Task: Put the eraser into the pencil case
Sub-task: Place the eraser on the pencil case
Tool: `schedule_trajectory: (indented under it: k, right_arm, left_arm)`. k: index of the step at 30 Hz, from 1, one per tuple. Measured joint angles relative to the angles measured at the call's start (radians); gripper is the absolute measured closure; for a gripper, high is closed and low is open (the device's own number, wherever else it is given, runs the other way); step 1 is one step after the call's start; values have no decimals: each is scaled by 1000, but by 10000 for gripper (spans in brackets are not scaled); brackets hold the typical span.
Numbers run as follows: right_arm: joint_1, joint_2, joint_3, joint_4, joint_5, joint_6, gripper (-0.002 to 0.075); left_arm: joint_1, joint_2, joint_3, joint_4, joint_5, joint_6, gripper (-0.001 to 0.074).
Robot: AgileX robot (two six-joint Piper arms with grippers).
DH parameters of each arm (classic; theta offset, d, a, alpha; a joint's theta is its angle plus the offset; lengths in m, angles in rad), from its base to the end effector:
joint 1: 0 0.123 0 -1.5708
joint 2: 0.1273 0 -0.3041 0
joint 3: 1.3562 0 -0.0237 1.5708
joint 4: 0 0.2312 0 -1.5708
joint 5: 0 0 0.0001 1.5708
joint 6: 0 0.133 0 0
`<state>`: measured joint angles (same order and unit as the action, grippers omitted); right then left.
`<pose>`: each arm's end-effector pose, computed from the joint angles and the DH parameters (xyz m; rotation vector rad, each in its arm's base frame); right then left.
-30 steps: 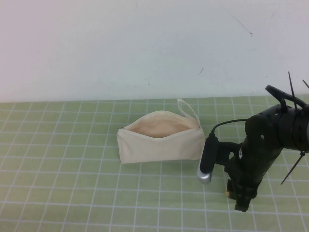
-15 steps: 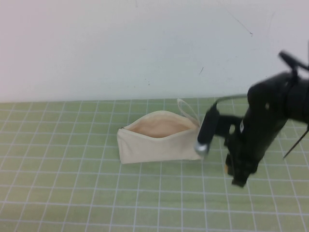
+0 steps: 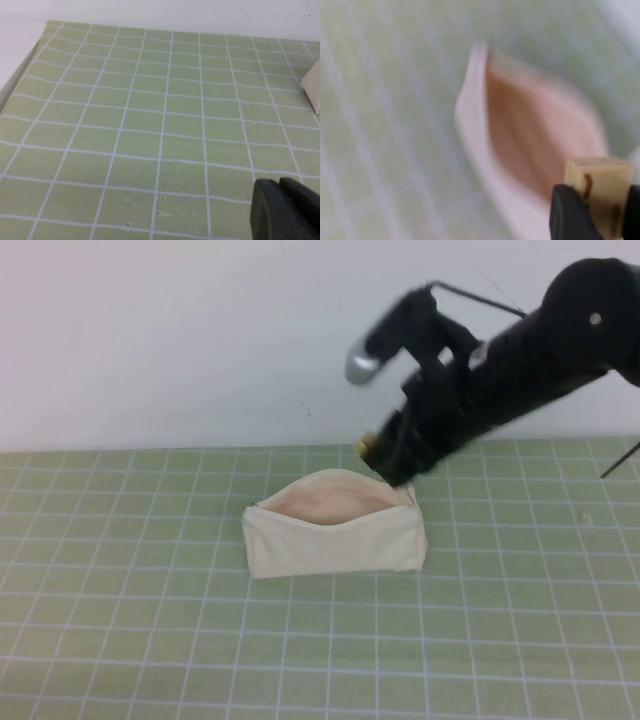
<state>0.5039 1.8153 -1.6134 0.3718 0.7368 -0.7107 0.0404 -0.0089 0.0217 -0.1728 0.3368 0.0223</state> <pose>0.3619 0.2366 0.3094 -1.1739 2.0705 0.3294 0.0555 -0.0053 0.1658 -0.1257 1.8254 -0.1228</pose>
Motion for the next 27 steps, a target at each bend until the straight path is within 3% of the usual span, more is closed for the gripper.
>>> schedule_trajectory:
  k: [12, 18, 21, 24, 27]
  right_arm:
    - [0, 210, -72, 106, -158, -12, 501]
    - [0, 223, -74, 131, -189, -14, 315]
    - [0, 218, -76, 132, -191, -12, 270]
    - [0, 189, -76, 132, -162, 4, 305]
    - [-2, 113, -76, 132, -93, 13, 473]
  left_arm:
    - [0, 0, 0, 0, 0, 0, 738]
    - [0, 0, 0, 0, 0, 0, 738]
    - [0, 0, 0, 0, 0, 0, 738]
    - [0, 0, 0, 0, 0, 0, 738]
    - [0, 0, 0, 0, 0, 0, 738]
